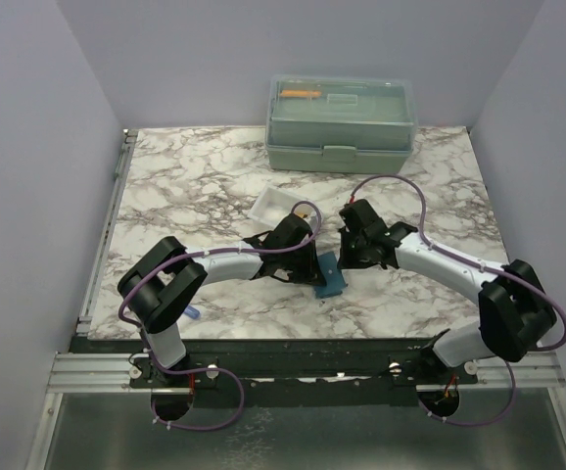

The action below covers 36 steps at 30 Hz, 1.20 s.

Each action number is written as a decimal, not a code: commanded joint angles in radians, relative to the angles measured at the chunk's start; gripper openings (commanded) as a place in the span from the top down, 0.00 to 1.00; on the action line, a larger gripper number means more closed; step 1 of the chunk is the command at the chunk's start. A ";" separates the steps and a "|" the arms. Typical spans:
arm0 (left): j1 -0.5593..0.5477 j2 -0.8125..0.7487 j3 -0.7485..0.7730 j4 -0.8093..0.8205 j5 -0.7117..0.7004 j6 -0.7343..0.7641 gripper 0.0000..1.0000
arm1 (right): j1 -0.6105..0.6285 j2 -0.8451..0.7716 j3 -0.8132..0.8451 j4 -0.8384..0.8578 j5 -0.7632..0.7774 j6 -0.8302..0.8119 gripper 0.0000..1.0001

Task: Put the credit cards into the card holder
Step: Close the card holder at the center of the board.

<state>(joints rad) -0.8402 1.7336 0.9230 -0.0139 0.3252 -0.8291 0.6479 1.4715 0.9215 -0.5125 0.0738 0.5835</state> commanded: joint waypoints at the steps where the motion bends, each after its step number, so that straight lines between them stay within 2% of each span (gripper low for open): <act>1: -0.007 0.009 -0.031 -0.037 -0.054 0.023 1.00 | -0.024 -0.100 -0.061 0.108 -0.140 -0.083 1.00; 5: -0.005 0.004 -0.031 -0.037 -0.054 0.025 1.00 | -0.091 -0.128 -0.107 0.175 -0.371 -0.157 1.00; 8: -0.005 0.008 -0.022 -0.038 -0.053 0.029 1.00 | -0.097 -0.106 -0.113 0.194 -0.467 -0.183 1.00; 19: -0.002 0.014 0.002 -0.040 -0.037 0.039 1.00 | -0.148 0.015 -0.156 0.328 -0.570 -0.068 1.00; 26: 0.050 -0.011 -0.031 -0.040 -0.014 0.027 0.98 | -0.161 0.073 -0.190 0.377 -0.647 -0.093 1.00; 28: 0.075 -0.043 -0.054 -0.040 0.001 0.013 0.92 | -0.165 0.083 -0.196 0.376 -0.649 -0.101 1.00; 32: 0.138 -0.122 -0.113 -0.040 0.034 -0.029 0.71 | -0.174 0.076 -0.208 0.372 -0.639 -0.103 1.00; 36: 0.190 -0.181 -0.175 -0.037 0.056 -0.089 0.47 | -0.177 0.058 -0.213 0.371 -0.629 -0.102 1.00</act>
<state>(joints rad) -0.6994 1.6115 0.8082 -0.0322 0.3752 -0.8608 0.4694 1.5352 0.7277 -0.1104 -0.5167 0.4793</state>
